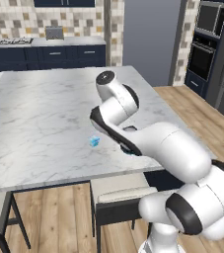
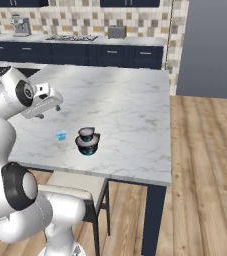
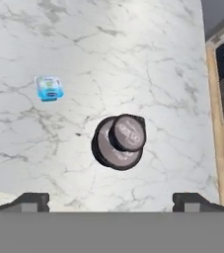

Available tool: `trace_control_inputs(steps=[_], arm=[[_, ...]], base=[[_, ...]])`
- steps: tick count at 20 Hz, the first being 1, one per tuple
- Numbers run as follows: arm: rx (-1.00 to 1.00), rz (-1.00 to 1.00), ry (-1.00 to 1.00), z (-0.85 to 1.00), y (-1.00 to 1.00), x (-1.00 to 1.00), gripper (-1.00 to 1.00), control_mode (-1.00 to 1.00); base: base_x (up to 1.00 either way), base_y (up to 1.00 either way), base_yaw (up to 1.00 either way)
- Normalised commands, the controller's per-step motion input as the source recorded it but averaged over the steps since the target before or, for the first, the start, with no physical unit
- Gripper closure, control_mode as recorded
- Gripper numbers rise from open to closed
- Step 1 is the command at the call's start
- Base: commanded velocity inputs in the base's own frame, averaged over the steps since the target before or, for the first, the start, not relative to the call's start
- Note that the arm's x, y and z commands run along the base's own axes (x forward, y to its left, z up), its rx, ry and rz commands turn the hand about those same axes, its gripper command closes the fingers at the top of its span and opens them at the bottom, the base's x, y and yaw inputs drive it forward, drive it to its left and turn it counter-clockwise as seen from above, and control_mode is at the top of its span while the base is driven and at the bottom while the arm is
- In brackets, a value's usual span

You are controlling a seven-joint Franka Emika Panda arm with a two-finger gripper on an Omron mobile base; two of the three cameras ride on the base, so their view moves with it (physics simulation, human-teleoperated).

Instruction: Stack the yogurt containers by placing the smaller containers on top of the larger containers.

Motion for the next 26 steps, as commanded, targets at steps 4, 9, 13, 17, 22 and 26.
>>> trace_control_inputs(steps=[4,9,13,17,22,26], arm=[[0.18,0.12,0.18,-0.07,0.09,0.15,-1.00,-1.00],[0.14,0.12,0.21,-0.32,0.22,0.21,-1.00,-1.00],[0.09,0.15,0.20,-0.44,0.19,0.18,-1.00,-1.00],[0.06,0.14,0.15,-0.43,0.10,0.12,-1.00,-1.00],[0.03,0.09,0.13,-0.34,0.16,0.07,-1.00,-1.00],[0.01,0.03,0.07,-0.31,0.20,0.01,-1.00,-1.00]], base=[[0.00,0.00,0.00],[0.00,0.00,0.00],[0.00,0.00,0.00],[0.00,0.00,0.00],[0.00,0.00,0.00],[0.00,0.00,0.00]])
